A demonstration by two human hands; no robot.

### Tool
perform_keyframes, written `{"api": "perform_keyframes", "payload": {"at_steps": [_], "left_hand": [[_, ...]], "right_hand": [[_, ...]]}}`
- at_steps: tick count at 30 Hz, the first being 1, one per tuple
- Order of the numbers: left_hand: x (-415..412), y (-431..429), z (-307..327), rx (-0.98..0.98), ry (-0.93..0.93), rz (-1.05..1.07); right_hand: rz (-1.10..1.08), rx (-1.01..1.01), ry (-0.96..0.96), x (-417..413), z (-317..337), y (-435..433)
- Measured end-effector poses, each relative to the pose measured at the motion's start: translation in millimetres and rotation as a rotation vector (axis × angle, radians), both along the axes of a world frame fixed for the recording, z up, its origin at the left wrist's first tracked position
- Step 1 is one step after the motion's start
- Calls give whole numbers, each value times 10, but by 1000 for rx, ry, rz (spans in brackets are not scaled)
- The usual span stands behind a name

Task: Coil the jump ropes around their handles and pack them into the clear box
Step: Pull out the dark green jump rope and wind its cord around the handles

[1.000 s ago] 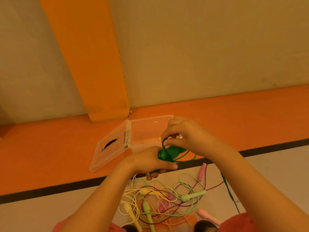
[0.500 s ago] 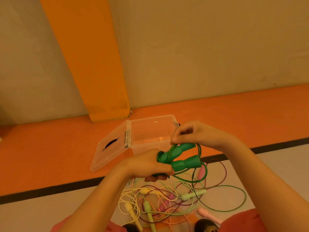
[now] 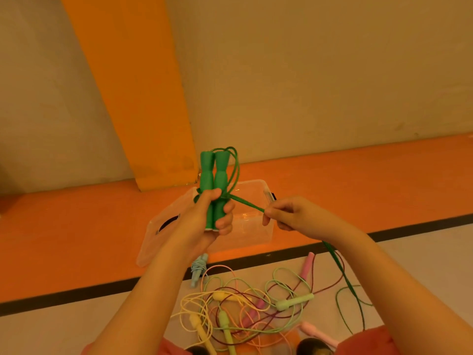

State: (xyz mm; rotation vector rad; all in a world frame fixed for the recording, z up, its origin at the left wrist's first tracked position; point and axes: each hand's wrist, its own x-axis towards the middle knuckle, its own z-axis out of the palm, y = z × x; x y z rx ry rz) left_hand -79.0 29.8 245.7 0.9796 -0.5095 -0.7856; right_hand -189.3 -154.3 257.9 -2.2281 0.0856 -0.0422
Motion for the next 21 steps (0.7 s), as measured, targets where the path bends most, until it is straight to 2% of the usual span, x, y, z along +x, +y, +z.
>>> {"api": "perform_keyframes", "payload": {"at_steps": [5,8,10,12,14,16,18,21], "left_hand": [[112,30,-31,176,-63,215],[176,74,-109,387,-262,275],[166,78,-164,556,-449,211],[110,53,-197,719,-554,21],[0,14,-213,857,-623,-226],[-137,-43,-250,920,-685,-384],[-259,-96,-281,901,-735,-468],[-352,-133,-255,827,-762,-506]], "right_hand": [[-81,-258,-88,7,31,-38],[-133,-428,-177,-40,94,-58],[-136,-558,-270,-72,142,-6],[-83,-644,-362,-100,172,67],[26,-630,-386,-83,170,134],[141,-572,-346,-29,125,182],[195,-511,-318,16,54,206],[156,-316,-264,11,40,184]]}}
